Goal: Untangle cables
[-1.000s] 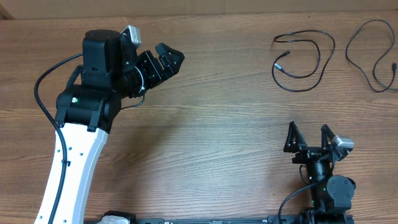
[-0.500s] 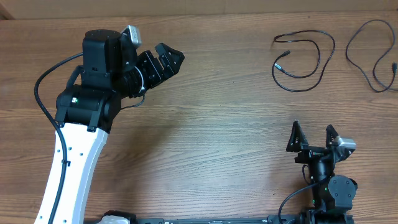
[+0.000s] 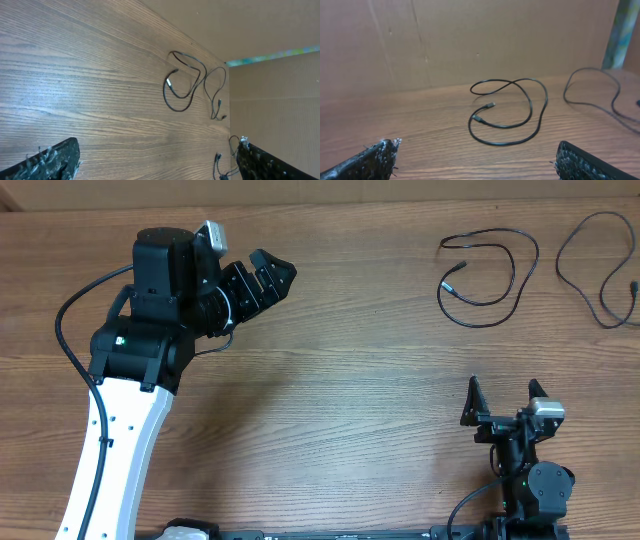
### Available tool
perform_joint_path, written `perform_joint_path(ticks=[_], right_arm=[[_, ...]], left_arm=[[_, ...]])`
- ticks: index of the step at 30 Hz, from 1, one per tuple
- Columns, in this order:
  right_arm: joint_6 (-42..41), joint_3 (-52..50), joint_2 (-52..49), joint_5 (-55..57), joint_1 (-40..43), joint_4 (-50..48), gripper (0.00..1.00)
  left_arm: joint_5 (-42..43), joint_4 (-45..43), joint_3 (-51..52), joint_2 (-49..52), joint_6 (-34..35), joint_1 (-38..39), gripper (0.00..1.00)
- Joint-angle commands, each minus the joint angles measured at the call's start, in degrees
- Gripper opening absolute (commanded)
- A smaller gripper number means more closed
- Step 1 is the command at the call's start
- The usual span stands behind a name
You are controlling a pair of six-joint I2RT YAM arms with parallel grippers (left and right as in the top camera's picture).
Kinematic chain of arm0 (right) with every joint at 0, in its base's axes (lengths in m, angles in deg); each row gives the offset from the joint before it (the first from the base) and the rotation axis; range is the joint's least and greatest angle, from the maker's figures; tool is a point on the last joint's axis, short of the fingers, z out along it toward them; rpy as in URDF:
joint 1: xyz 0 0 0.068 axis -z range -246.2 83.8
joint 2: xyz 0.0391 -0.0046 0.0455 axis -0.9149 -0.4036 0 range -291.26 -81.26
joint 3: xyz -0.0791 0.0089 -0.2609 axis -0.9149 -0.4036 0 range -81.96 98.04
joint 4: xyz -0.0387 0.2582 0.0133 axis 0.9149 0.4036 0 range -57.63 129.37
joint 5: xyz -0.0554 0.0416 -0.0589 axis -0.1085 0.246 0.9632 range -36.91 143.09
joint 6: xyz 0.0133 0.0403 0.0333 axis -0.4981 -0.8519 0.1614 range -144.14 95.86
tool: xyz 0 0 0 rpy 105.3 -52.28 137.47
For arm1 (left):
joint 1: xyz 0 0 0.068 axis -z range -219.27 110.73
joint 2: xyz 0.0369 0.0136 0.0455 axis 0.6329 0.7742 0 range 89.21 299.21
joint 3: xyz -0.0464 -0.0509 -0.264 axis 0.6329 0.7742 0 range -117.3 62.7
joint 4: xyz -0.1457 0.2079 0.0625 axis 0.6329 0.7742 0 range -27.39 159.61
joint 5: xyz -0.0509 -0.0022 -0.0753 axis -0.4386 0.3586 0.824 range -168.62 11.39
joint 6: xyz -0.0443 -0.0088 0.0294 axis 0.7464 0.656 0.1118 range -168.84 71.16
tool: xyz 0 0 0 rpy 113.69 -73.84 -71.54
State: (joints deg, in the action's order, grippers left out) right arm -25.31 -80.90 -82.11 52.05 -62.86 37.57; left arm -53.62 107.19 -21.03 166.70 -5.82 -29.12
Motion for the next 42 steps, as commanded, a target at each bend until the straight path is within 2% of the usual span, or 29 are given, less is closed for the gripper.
perform_joint_path(ticks=[1, 5, 42], right_arm=[[3.63, -0.61, 0.68, 0.57, 0.22, -0.17, 1.0], [6.27, -0.61, 0.68, 0.59, 0.22, -0.17, 1.0], [5.77, -0.61, 0.68, 0.57, 0.17, -0.35, 1.0]], left_arm=[[-0.11, -0.17, -0.9, 0.09, -1.27, 0.37, 1.0], [-0.11, -0.17, -0.9, 0.09, -1.27, 0.37, 1.0], [-0.11, -0.2, -0.92, 0.09, -1.27, 0.37, 1.0]])
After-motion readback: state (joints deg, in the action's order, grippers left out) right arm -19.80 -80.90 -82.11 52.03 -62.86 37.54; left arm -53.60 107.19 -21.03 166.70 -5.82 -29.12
